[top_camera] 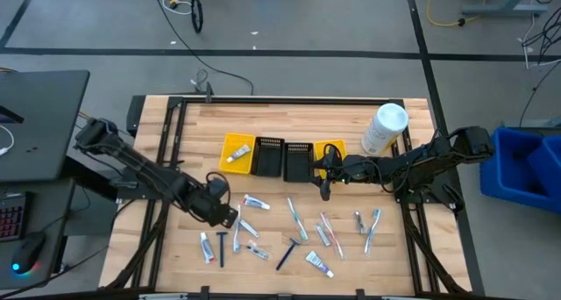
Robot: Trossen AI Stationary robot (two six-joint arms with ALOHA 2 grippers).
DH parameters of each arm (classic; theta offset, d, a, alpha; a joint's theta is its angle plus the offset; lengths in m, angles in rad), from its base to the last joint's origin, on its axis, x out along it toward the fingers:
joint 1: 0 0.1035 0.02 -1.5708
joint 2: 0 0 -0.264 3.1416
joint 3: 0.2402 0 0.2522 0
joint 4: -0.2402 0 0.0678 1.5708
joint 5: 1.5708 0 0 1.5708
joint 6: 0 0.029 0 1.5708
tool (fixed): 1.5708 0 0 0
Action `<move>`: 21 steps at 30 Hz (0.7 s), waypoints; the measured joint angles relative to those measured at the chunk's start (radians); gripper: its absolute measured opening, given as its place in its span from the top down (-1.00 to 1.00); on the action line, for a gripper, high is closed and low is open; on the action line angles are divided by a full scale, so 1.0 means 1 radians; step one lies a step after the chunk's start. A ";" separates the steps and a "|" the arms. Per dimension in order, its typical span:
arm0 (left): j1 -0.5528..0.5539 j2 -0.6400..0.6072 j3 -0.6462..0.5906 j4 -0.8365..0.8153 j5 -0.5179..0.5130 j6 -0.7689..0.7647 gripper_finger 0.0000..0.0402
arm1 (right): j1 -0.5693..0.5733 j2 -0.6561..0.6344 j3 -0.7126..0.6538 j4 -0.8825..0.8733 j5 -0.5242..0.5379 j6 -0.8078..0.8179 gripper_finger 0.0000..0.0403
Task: Pick & Place Travel size toiletries
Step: Put the blue razor into the left black bin
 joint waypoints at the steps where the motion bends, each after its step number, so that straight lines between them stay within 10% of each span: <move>1: -0.015 0.000 -0.012 0.001 0.013 -0.046 0.24 | 0.000 0.000 0.000 0.000 0.000 -0.009 -0.14; 12: -0.165 0.029 -0.088 0.112 0.068 -0.424 0.24 | -0.007 0.000 0.000 0.007 0.000 -0.189 -0.25; 21: -0.199 0.207 -0.087 0.286 0.126 -0.455 0.24 | -0.067 0.000 0.001 0.062 0.001 -0.242 -0.34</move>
